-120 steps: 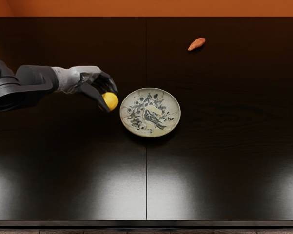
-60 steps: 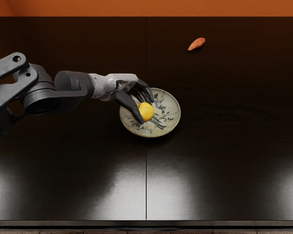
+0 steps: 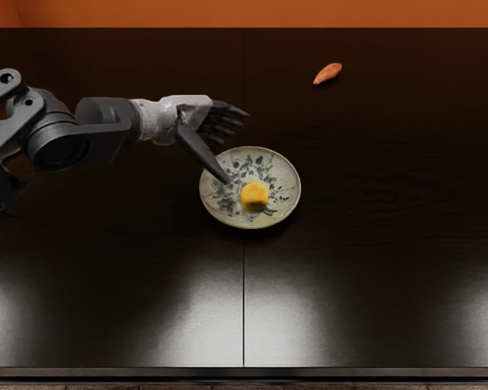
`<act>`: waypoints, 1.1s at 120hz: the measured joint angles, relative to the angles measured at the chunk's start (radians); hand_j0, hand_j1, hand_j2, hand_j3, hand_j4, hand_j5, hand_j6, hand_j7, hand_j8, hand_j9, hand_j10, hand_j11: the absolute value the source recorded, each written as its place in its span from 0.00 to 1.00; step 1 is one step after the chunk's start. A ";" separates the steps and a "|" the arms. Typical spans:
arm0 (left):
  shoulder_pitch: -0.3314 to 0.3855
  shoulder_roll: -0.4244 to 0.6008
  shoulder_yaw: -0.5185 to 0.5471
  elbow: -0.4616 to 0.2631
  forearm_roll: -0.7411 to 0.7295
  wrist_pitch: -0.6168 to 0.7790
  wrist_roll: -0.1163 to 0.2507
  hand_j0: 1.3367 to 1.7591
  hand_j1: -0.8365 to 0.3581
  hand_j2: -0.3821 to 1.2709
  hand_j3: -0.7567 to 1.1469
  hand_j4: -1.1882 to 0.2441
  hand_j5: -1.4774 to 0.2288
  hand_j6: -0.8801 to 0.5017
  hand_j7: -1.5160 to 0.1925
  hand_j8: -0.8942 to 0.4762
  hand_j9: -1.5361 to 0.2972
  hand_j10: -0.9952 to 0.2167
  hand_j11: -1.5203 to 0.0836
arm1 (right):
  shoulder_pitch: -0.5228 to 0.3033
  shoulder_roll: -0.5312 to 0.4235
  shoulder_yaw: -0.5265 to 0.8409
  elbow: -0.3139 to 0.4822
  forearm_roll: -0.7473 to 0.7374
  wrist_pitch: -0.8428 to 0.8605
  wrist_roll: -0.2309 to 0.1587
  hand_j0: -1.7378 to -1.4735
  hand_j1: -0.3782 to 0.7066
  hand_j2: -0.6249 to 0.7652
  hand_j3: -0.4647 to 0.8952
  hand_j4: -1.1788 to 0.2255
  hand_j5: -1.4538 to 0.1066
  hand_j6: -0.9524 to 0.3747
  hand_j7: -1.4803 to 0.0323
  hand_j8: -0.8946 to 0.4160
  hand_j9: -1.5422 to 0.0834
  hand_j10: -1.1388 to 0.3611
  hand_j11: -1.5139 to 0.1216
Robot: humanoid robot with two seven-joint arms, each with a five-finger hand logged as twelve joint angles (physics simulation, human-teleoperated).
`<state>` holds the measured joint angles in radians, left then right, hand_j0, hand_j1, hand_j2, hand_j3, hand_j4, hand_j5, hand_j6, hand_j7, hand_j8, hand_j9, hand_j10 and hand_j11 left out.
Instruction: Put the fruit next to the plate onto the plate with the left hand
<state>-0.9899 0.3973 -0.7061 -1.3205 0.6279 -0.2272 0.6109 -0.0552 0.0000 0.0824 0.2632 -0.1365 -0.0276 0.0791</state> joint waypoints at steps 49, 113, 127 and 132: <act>0.124 0.214 -0.059 0.020 -0.460 -0.293 0.000 0.76 0.96 0.24 0.40 0.81 0.84 0.61 0.86 0.63 0.81 0.79 0.92 | 0.000 0.000 0.000 -0.001 0.000 0.000 0.000 0.30 0.04 0.45 0.34 0.83 0.92 0.71 0.97 0.67 0.94 0.75 0.91; 0.217 0.511 -0.088 0.117 -0.641 -0.384 0.000 0.76 0.99 0.23 0.40 0.82 0.86 0.63 0.88 0.65 0.83 0.82 0.94 | 0.000 0.000 0.000 -0.002 0.000 0.000 0.000 0.30 0.04 0.45 0.34 0.83 0.92 0.71 0.97 0.67 0.94 0.75 0.91; 0.220 0.538 -0.088 0.156 -0.641 -0.384 0.000 0.76 0.99 0.23 0.40 0.83 0.86 0.63 0.88 0.65 0.83 0.82 0.94 | 0.000 0.000 0.000 -0.002 0.000 0.000 0.000 0.30 0.04 0.45 0.34 0.83 0.92 0.71 0.97 0.67 0.94 0.75 0.91; 0.220 0.539 -0.089 0.167 -0.642 -0.384 0.000 0.76 0.99 0.23 0.40 0.83 0.86 0.63 0.88 0.65 0.83 0.82 0.94 | 0.000 0.000 0.000 -0.002 0.000 0.000 0.000 0.30 0.04 0.45 0.34 0.83 0.92 0.71 0.97 0.67 0.94 0.75 0.91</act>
<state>-0.7703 0.9368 -0.7950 -1.1535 -0.0136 -0.6115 0.6109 -0.0552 0.0000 0.0829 0.2608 -0.1365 -0.0276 0.0787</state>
